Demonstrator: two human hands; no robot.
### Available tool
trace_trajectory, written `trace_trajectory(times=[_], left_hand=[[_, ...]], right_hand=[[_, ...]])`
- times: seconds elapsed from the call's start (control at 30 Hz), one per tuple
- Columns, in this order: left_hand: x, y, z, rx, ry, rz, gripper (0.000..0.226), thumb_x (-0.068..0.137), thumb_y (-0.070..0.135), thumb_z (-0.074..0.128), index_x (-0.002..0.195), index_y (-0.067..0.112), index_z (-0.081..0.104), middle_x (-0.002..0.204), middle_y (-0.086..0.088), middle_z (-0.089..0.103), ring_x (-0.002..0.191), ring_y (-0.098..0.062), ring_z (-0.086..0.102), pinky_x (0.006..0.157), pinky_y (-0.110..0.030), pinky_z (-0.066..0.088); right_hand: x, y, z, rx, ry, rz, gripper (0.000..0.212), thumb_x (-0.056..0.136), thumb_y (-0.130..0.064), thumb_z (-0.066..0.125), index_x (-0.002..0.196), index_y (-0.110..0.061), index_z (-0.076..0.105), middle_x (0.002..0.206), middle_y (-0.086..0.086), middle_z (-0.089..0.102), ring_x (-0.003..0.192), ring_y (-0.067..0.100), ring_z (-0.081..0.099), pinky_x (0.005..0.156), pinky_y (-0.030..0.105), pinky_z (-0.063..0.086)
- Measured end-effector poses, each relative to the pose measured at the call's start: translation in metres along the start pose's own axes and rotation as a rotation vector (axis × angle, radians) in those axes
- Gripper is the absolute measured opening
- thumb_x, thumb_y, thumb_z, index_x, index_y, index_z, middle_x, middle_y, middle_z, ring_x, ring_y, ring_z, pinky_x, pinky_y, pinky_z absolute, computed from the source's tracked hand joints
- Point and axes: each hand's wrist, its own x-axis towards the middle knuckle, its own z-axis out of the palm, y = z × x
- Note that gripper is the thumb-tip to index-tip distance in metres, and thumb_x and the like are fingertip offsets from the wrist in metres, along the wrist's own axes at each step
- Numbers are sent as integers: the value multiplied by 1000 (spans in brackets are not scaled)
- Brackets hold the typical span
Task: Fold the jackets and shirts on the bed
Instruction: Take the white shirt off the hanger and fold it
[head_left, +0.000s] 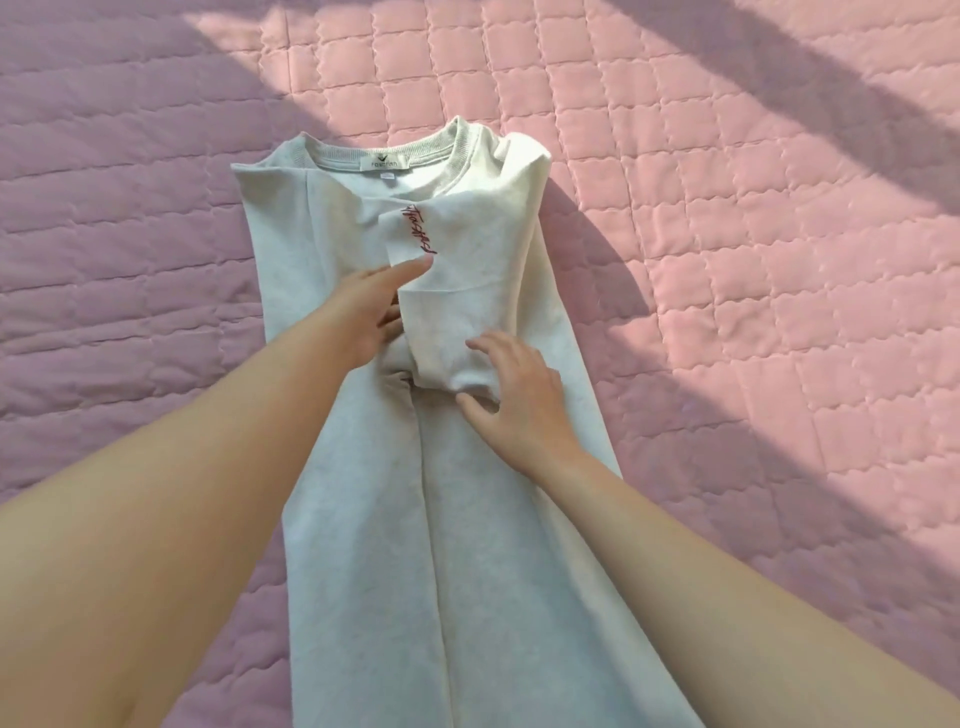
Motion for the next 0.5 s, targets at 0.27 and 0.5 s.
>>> trace_trajectory(times=[0.27,0.5], left_hand=[[26,3,-18,-89,467,95,15,94,24,56,102,14,65,102,-6,68,92,-26,66,76,-34,55],[15,-6,-28,-33,190,0,19,82,26,75,95,17,64,95,-2,71,73,-13,67,57,-23,55]], right_hand=[[67,18,-53,102,170,97,40,92,-10,44,132,-12,46,131,9,45,116,25,50,100,41,40],[147,2,-83,-69,16,61,62,91,-2,37,149,-22,28,156,2,19,140,22,28,111,30,24]])
